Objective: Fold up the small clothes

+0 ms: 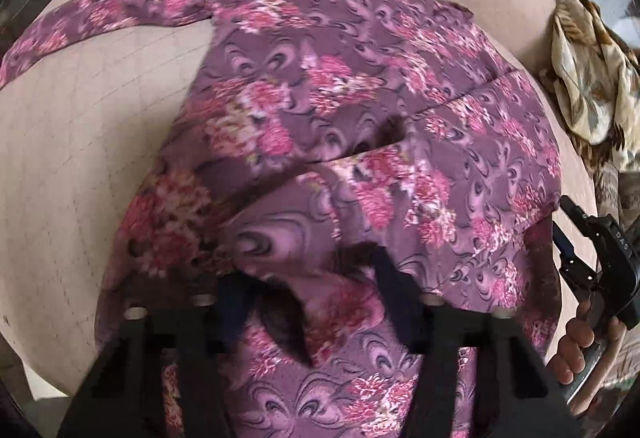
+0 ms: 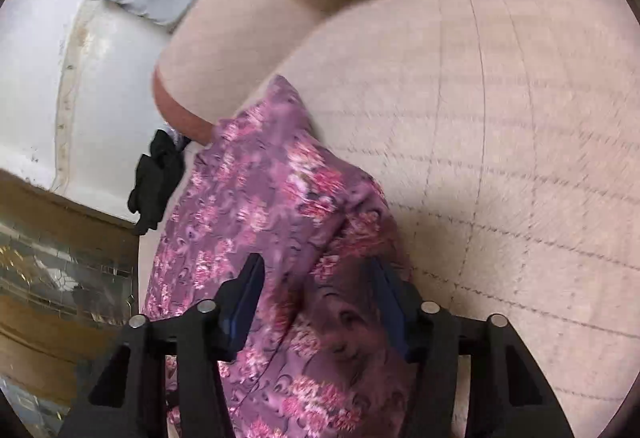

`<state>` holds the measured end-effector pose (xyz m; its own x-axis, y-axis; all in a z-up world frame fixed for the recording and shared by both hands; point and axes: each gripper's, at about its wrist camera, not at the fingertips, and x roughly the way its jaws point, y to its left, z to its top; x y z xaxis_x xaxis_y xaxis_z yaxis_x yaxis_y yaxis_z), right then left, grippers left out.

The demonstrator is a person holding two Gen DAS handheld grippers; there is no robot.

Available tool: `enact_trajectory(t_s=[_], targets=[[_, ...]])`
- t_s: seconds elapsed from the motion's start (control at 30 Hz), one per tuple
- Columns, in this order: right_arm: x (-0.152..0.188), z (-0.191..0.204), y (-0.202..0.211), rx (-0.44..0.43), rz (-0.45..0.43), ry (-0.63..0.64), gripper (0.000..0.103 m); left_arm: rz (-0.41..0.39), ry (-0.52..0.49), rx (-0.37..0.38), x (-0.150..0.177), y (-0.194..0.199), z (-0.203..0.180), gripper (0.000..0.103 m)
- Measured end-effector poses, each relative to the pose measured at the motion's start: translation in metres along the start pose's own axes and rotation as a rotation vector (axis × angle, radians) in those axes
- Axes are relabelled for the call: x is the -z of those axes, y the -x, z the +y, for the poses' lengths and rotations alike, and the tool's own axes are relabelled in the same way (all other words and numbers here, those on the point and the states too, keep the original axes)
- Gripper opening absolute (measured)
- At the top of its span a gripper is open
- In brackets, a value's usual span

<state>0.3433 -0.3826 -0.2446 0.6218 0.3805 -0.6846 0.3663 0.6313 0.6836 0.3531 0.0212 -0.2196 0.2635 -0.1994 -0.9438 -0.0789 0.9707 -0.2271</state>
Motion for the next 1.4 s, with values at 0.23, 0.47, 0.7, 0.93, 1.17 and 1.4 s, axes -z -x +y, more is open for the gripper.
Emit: enact_trajectory(t_s=[0.23,0.47,0.7,0.93,1.17,1.4], targets=[[-0.043,0.046,-0.042,0.088,0.062,0.09,0.033,-0.07,0.155,0.167,0.022,0.039,0.042,0.01],[-0.033,0.017,-0.033,0.09,0.056,0.024,0.009,-0.055,0.187,0.176,0.038,0.029,0.042,0.01],[-0.026,0.042,-0.035,0.244,0.03,0.243,0.012,-0.024,0.093,0.005,0.041,0.016,0.032,0.015],[0.012,0.047,0.028,0.183,-0.107,0.241,0.085,-0.284,0.044,-0.107,0.058,0.083,0.036,0.075],[0.117,0.088,0.081,0.006,-0.069,0.333,0.087,-0.372,0.217,0.039,0.053,0.134,0.078,0.082],[0.176,0.208,0.073,-0.103,0.016,0.614,0.087,-0.338,0.54,0.091,0.006,0.152,0.191,0.09]])
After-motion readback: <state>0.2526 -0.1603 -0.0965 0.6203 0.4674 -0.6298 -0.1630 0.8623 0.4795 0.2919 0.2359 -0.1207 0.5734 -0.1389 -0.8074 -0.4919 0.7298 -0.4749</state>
